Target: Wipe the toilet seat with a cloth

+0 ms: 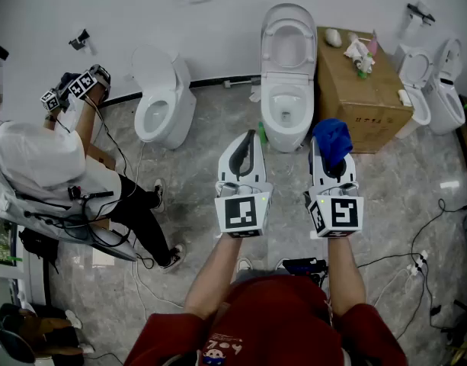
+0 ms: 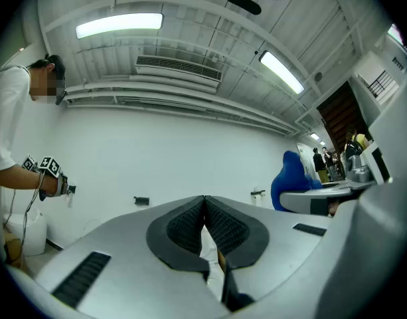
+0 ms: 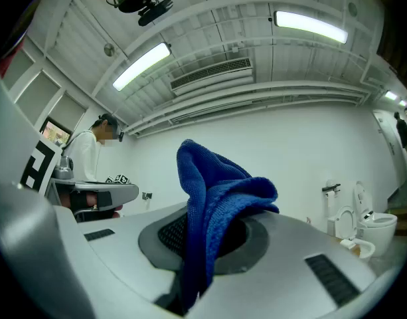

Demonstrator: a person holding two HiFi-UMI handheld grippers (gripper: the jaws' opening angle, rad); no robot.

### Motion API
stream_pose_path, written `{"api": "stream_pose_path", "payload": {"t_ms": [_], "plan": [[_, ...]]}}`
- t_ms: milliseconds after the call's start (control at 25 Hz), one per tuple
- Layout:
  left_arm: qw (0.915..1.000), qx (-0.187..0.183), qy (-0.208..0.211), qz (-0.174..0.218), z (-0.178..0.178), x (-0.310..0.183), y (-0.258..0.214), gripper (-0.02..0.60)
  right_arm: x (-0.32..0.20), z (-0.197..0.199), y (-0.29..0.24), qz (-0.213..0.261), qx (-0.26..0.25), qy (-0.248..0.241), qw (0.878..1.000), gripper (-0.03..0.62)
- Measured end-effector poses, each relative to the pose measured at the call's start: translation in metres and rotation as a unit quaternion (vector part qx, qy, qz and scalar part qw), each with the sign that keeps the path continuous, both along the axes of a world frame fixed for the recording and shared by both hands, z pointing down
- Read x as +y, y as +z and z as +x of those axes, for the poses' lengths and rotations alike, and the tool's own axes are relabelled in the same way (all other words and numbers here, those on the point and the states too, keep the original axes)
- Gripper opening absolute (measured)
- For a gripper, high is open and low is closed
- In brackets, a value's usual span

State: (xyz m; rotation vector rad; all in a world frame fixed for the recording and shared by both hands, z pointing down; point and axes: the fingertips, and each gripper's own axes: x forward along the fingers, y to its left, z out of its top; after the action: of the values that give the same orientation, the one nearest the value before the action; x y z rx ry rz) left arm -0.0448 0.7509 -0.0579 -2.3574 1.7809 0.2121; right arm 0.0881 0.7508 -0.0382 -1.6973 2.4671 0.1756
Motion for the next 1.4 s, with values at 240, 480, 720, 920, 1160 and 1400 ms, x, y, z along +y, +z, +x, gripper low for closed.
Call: {"api": "stream_pose_path", "payload": {"t_ms": [240, 480, 720, 920, 1160, 1400], "plan": [[1.0000, 0.000, -0.002, -0.004, 0.031, -0.002, 0.003, 0.017, -0.003, 0.028, 0.005, -0.004, 0.000, -0.006, 1.000, 0.054], [0.9999, -0.012, -0.011, -0.005, 0.061, -0.006, 0.006, 0.015, -0.008, 0.059, 0.008, -0.010, -0.016, -0.010, 1.000, 0.054], [0.9998, -0.013, -0.011, -0.004, 0.076, -0.015, 0.012, 0.017, -0.015, 0.072, 0.021, -0.009, -0.020, -0.023, 1.000, 0.054], [0.9998, -0.007, -0.006, -0.015, 0.072, -0.043, 0.022, 0.017, -0.039, 0.068, 0.032, -0.018, -0.010, -0.024, 1.000, 0.054], [0.9998, 0.008, 0.002, -0.019, 0.048, -0.102, 0.032, 0.015, -0.096, 0.046, 0.037, -0.028, 0.002, -0.013, 1.000, 0.054], [0.9997, 0.009, 0.016, -0.014, 0.011, -0.183, 0.031, 0.017, -0.176, 0.011, 0.034, -0.036, -0.003, -0.003, 0.999, 0.054]]}}
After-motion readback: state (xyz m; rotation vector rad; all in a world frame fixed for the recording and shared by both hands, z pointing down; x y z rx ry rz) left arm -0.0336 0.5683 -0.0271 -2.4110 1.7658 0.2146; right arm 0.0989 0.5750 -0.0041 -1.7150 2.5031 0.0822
